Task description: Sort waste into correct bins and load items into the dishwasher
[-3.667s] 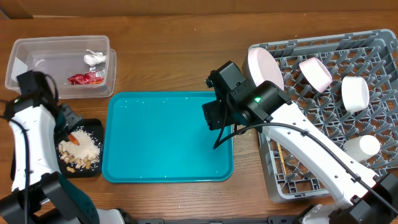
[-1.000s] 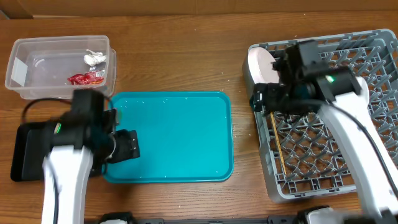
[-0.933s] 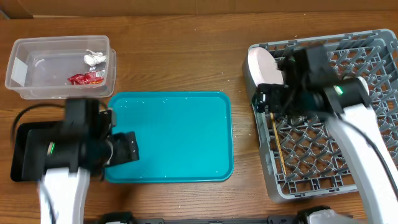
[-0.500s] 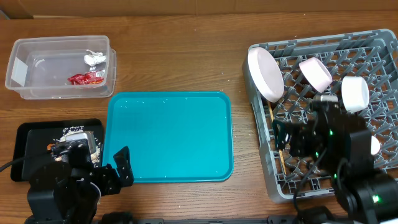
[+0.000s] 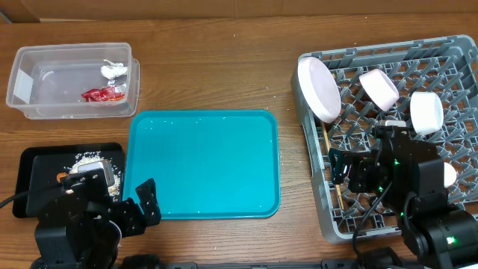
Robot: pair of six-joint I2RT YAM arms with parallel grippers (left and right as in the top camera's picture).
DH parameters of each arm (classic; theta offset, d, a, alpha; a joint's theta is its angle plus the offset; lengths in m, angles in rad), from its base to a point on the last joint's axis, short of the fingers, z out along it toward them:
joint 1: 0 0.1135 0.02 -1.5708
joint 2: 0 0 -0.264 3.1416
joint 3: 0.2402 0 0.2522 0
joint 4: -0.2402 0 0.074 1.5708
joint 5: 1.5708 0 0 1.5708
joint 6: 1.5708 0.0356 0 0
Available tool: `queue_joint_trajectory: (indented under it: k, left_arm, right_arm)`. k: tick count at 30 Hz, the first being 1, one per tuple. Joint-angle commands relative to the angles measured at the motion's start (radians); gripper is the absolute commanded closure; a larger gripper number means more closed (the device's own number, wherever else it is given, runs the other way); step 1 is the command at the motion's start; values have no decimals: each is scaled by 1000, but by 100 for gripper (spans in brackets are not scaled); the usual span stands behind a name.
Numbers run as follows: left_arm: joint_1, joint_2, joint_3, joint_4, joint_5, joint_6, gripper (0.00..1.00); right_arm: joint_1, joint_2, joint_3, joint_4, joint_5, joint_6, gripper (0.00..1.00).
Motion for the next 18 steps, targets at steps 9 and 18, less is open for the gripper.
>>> queue_joint_trajectory:
  k: [9,18]
  left_arm:
    - [-7,-3,-3,0,-11,-14,0]
    - [-7,-3,-3,0,-11,-14,0]
  right_arm:
    - [7,-19,-6,-1,18,4,0]
    - [-89,-220,-145,145,13,0,0]
